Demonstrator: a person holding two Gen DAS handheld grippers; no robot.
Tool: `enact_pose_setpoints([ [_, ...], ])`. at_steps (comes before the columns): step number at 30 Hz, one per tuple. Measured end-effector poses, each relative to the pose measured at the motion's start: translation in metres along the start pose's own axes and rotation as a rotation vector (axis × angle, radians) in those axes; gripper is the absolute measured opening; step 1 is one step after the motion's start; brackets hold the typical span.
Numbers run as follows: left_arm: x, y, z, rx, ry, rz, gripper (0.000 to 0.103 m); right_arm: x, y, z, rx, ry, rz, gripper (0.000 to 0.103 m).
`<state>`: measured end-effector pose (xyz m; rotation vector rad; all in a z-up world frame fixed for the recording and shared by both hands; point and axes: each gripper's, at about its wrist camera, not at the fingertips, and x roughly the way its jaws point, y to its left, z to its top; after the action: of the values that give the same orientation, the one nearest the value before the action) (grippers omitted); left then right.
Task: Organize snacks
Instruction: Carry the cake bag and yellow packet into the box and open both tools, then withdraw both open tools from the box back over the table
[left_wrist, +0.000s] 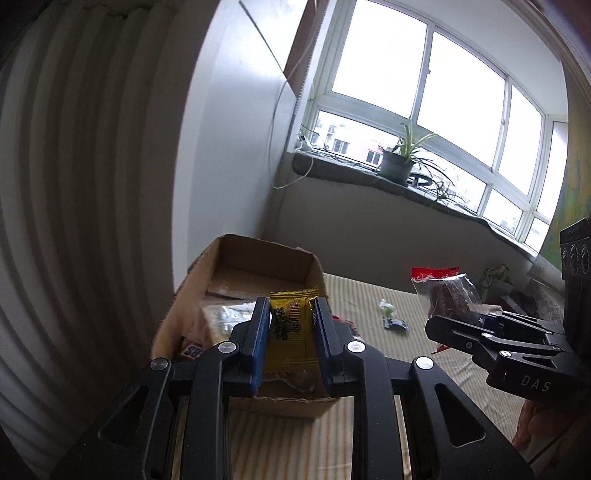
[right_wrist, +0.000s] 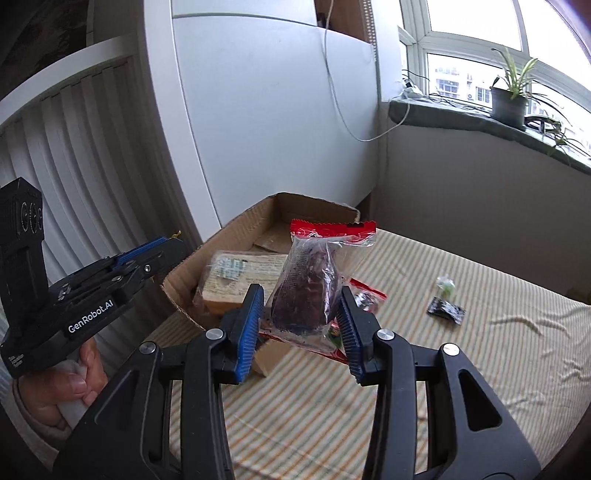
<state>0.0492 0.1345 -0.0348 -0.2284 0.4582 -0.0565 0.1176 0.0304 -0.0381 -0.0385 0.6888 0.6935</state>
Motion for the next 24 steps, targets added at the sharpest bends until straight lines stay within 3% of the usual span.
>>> enact_pose_setpoints([
  [5,0.017,0.019,0.017,-0.009,0.0,0.033,0.022,0.031,0.012,0.026,-0.044,-0.004,0.038,0.042],
  [12,0.046,0.016,0.042,0.0,-0.002,0.032,0.022,0.069,0.007,0.064,-0.098,-0.009,0.048,0.042],
  [21,0.088,0.03,0.037,-0.03,0.081,0.058,0.023,0.138,-0.011,0.064,-0.086,0.067,0.079,0.046],
  [22,0.091,0.032,0.035,-0.034,0.096,0.07,0.03,0.142,-0.015,0.061,-0.073,0.074,0.076,0.054],
  [23,0.093,0.036,0.033,-0.041,0.104,0.088,0.049,0.145,-0.019,0.058,-0.057,0.078,0.081,0.06],
  [24,0.092,0.04,0.031,-0.052,0.103,0.106,0.06,0.145,-0.023,0.055,-0.046,0.079,0.082,0.069],
])
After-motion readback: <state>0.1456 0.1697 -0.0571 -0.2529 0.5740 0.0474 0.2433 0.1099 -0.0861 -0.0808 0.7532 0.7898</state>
